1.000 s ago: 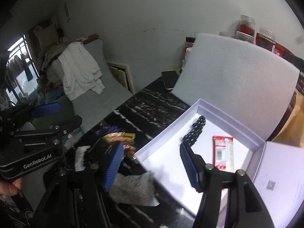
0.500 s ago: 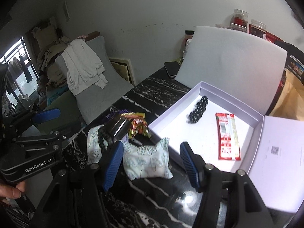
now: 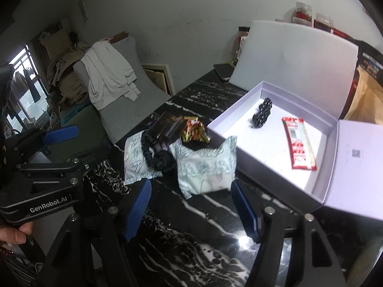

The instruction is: Organize objects

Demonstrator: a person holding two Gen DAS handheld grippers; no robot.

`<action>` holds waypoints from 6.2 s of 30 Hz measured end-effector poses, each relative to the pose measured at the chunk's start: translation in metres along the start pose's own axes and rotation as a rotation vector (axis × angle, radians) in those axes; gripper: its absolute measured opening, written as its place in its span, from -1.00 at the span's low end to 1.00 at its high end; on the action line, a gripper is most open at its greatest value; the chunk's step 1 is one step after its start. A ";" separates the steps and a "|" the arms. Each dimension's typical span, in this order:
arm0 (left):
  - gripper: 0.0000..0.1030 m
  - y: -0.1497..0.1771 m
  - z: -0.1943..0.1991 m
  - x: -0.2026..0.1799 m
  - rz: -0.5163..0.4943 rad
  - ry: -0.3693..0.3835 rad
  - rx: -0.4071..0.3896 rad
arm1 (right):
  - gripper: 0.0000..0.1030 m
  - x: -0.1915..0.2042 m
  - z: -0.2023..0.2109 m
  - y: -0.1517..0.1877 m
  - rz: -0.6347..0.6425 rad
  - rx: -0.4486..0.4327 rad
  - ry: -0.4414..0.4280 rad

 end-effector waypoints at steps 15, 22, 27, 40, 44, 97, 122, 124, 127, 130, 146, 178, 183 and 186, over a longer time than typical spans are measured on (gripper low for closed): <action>0.52 0.011 -0.047 0.016 0.027 0.027 0.045 | 0.90 0.006 -0.034 0.009 0.020 0.004 0.047; 0.64 0.008 -0.075 0.022 0.042 0.035 0.065 | 0.90 -0.006 -0.056 0.008 -0.005 0.034 0.054; 0.64 0.006 -0.100 0.024 0.057 0.069 0.097 | 0.90 -0.013 -0.073 0.007 -0.006 0.061 0.057; 0.73 -0.002 -0.146 0.018 0.085 0.188 0.144 | 0.90 -0.027 -0.106 0.009 -0.018 0.113 0.057; 0.77 -0.004 -0.155 0.015 0.092 0.208 0.158 | 0.90 -0.030 -0.113 0.008 -0.023 0.119 0.048; 0.57 0.061 -0.107 -0.004 -0.033 0.272 0.216 | 0.73 0.004 -0.057 0.071 -0.076 0.042 -0.027; -0.02 0.068 -0.096 0.003 -0.004 0.322 0.164 | 0.24 0.004 -0.061 0.075 -0.104 0.021 -0.012; -0.02 0.069 -0.090 0.003 -0.010 0.323 0.157 | 0.23 0.004 -0.058 0.076 -0.104 0.017 -0.015; -0.02 0.068 -0.080 0.003 -0.021 0.318 0.146 | 0.22 0.006 -0.048 0.076 -0.102 -0.001 -0.021; -0.02 0.067 -0.071 0.000 -0.029 0.321 0.140 | 0.22 0.007 -0.039 0.075 -0.103 -0.014 -0.014; -0.02 0.072 -0.032 -0.053 -0.147 0.400 0.118 | 0.22 -0.011 0.019 0.096 -0.163 -0.044 0.066; -0.02 -0.005 -0.040 -0.134 -0.301 0.439 0.077 | 0.21 -0.071 0.055 0.077 -0.213 -0.049 0.203; -0.02 -0.033 -0.048 -0.142 -0.318 0.425 0.060 | 0.21 -0.087 0.053 0.055 -0.202 -0.067 0.207; -0.02 -0.048 -0.055 -0.147 -0.326 0.419 0.051 | 0.21 -0.097 0.049 0.045 -0.202 -0.069 0.213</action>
Point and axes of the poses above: each gripper's, at about its wrist camera, not at the fingertips, and z roughly against the way its jaws point, x to its left, y to its underside, the point moved 3 cm from there along -z, roughly the way its jaws point, and after that the axes turned 7 degrees about z, right-handed, at the moved point
